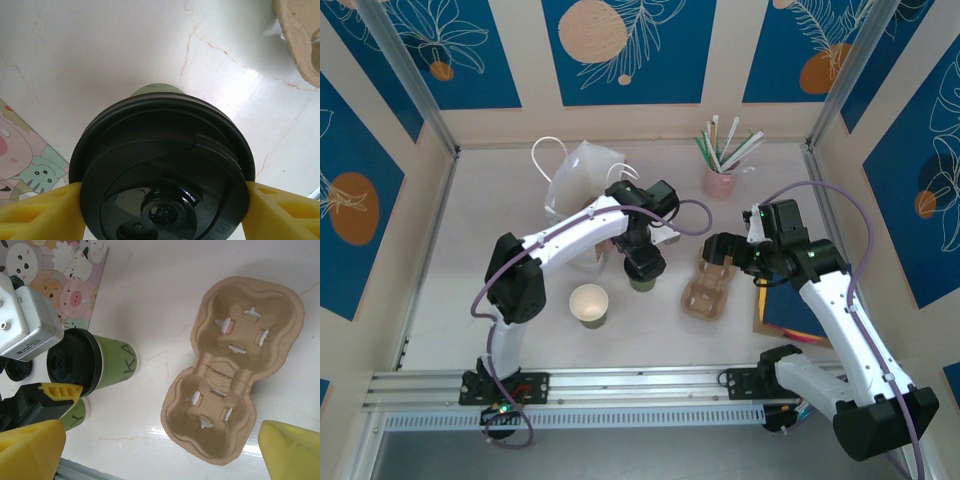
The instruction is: Pack the takeout coffee
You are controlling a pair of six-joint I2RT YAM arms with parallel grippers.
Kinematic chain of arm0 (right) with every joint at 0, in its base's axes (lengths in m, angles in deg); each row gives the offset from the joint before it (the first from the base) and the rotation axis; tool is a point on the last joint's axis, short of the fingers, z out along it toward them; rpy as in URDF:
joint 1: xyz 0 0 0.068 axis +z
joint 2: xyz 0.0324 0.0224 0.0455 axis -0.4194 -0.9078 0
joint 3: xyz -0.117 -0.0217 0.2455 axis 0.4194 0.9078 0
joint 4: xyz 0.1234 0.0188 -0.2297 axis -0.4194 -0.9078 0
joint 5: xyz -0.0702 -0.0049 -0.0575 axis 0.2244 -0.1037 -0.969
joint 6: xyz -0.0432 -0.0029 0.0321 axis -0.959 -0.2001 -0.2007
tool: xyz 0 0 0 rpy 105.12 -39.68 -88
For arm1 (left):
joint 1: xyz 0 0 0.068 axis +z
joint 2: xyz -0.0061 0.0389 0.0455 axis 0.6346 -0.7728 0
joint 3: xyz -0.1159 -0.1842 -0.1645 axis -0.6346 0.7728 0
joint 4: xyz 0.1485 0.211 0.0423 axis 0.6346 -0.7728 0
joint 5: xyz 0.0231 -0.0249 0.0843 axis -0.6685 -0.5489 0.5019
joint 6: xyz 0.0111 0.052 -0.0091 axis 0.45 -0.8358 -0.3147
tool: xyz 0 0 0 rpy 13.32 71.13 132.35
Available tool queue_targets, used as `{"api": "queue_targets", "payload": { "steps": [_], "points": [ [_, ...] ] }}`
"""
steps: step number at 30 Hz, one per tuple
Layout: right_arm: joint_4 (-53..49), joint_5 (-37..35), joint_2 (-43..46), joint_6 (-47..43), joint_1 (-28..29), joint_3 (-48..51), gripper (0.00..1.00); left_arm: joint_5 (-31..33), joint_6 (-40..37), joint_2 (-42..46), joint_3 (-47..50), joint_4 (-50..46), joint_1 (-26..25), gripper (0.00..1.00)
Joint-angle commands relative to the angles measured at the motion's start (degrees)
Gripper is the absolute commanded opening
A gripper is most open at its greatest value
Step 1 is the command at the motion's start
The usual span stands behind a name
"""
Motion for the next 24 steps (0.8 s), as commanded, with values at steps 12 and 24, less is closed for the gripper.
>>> {"api": "queue_targets", "payload": {
  "steps": [12,24],
  "points": [
    [-0.1,1.8,0.4,-0.2,-0.2,-0.2,0.99,1.4,0.0,-1.7,-0.8,-3.1,-0.4,0.74],
    [-0.1,2.0,0.5,-0.1,-0.2,-0.1,0.99,1.5,-0.2,-1.9,-0.4,-3.1,-0.5,0.73]
  ]
}}
